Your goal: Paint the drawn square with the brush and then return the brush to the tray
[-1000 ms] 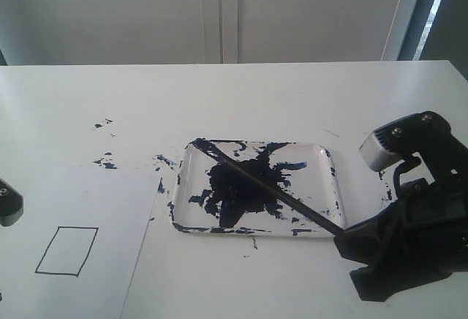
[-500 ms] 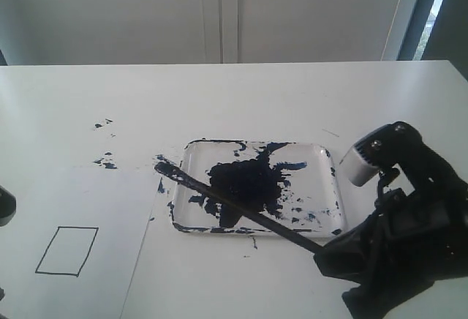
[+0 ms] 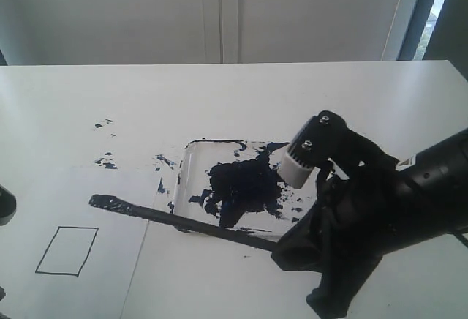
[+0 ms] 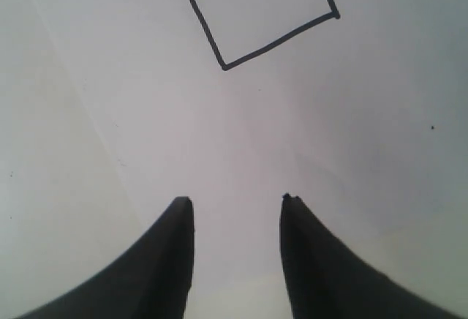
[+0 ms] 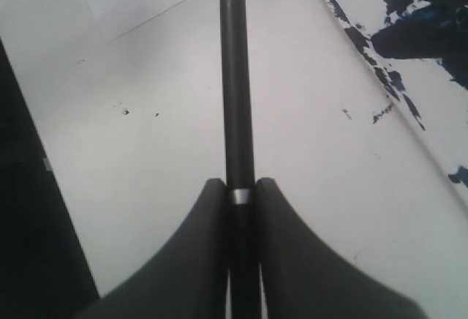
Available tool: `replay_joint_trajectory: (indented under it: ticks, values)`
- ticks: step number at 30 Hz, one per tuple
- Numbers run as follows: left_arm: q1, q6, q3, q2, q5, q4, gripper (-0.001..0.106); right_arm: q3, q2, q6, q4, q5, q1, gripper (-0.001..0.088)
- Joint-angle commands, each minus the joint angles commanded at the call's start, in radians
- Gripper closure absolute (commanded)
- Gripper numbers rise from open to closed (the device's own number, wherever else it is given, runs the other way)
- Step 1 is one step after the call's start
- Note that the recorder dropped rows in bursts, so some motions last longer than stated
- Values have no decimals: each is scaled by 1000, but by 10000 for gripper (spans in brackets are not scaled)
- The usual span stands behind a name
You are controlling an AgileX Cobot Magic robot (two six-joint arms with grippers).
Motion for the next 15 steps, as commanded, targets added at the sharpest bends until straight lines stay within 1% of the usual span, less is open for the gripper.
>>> replay_joint_trajectory:
  ticks: [2, 7, 10, 12, 14, 15]
  values:
    - [0, 0, 0, 0, 2, 5, 609, -8, 21, -9, -17, -3, 8, 868]
    - [0, 2, 2, 0, 12, 31, 609, -24, 73, -36, -39, -82, 17, 868]
    - [0, 12, 28, 0, -15, 57, 609, -35, 98, -65, -31, -89, 17, 868]
    - [0, 53, 57, 0, -59, 56, 609, -42, 111, -67, -25, -89, 17, 868]
    - [0, 119, 77, 0, -82, 56, 609, -46, 113, -67, -18, -93, 17, 868]
    - [0, 127, 84, 0, -89, 56, 609, -48, 113, -69, -14, -93, 17, 868]
